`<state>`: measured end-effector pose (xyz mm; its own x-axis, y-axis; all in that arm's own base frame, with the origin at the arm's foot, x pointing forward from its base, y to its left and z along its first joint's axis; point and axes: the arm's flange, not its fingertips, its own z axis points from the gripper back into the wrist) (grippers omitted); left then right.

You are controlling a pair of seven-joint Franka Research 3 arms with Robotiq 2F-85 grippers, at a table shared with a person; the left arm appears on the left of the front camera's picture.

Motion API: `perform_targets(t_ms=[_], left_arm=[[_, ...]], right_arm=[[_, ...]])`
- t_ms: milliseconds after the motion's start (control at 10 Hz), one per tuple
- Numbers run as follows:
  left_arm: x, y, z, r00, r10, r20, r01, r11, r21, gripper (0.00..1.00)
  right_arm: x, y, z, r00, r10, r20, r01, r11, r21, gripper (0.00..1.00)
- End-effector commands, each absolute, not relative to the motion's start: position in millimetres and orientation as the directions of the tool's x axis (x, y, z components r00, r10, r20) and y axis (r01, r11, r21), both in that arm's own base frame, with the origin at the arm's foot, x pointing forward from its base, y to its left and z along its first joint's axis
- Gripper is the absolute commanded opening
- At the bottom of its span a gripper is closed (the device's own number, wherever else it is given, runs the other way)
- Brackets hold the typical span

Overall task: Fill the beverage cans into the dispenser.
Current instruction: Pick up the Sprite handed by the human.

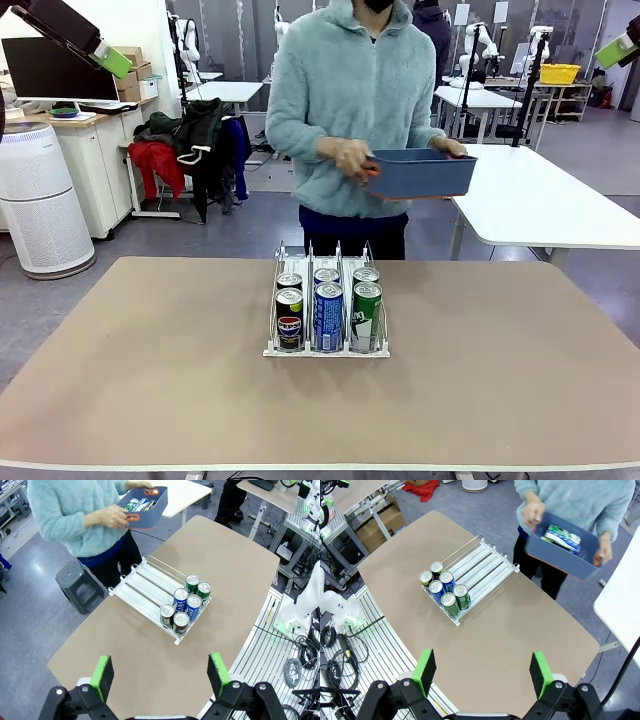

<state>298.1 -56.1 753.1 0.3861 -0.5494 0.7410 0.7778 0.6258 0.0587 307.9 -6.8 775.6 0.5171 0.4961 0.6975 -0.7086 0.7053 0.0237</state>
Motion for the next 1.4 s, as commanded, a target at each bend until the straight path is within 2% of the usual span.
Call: perform_targets(t_ms=[0,1300], left_arm=[[298.8,-56.6,753.0,0.396,-0.542,0.742,0.775,0.631,0.047,1.0],[298.8,-56.6,753.0,0.396,-0.542,0.742,0.775,0.631,0.047,1.0]], right_arm=[[308.0,-5.8,775.5,0.516,0.498,0.697,-0.711,0.703,0.024,1.0],[308.0,-5.8,775.5,0.516,0.498,0.697,-0.711,0.703,0.024,1.0]])
